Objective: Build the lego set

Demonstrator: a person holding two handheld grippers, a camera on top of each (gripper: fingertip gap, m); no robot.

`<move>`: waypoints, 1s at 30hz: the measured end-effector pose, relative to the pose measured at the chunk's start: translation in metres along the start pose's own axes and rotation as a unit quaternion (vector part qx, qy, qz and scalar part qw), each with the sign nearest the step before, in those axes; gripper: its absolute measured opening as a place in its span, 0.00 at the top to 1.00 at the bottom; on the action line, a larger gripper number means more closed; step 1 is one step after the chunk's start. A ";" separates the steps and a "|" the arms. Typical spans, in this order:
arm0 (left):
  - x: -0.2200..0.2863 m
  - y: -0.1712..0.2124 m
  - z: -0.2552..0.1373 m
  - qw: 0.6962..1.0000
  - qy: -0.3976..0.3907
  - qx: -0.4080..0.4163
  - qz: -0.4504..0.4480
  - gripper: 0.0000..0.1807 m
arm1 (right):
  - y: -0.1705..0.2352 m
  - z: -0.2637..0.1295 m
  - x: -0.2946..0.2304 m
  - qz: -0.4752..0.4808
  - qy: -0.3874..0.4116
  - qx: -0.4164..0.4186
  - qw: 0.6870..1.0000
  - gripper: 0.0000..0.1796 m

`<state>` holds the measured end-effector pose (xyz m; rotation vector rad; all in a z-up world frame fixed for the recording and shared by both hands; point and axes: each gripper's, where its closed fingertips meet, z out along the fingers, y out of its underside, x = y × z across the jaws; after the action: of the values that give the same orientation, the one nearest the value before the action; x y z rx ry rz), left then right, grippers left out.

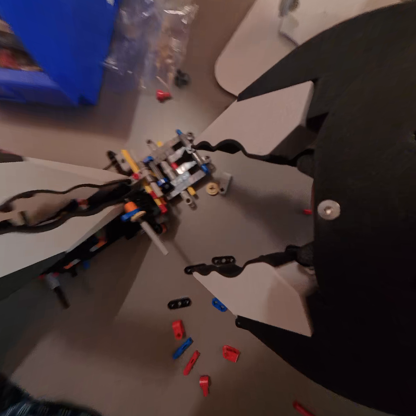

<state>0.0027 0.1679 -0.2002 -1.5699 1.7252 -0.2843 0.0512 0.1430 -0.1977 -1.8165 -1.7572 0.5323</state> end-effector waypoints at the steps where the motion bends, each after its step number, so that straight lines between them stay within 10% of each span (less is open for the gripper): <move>1: 0.001 0.000 0.000 1.000 0.001 0.002 -0.001 0.93 | -0.010 -0.003 -0.003 -0.021 -0.012 0.025 0.999 0.48; 10: -0.001 -0.001 0.001 1.000 -0.004 -0.002 -0.007 0.93 | -0.029 0.019 -0.020 -0.134 -0.167 0.058 0.975 0.58; 30: -0.001 0.005 -0.018 0.999 -0.016 0.006 -0.049 0.89 | -0.027 0.028 -0.019 -0.110 -0.208 0.098 0.967 0.66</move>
<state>-0.0127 0.1646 -0.1907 -1.6448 1.6215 -0.3163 0.0112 0.1267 -0.2038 -1.4209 -2.0615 1.0122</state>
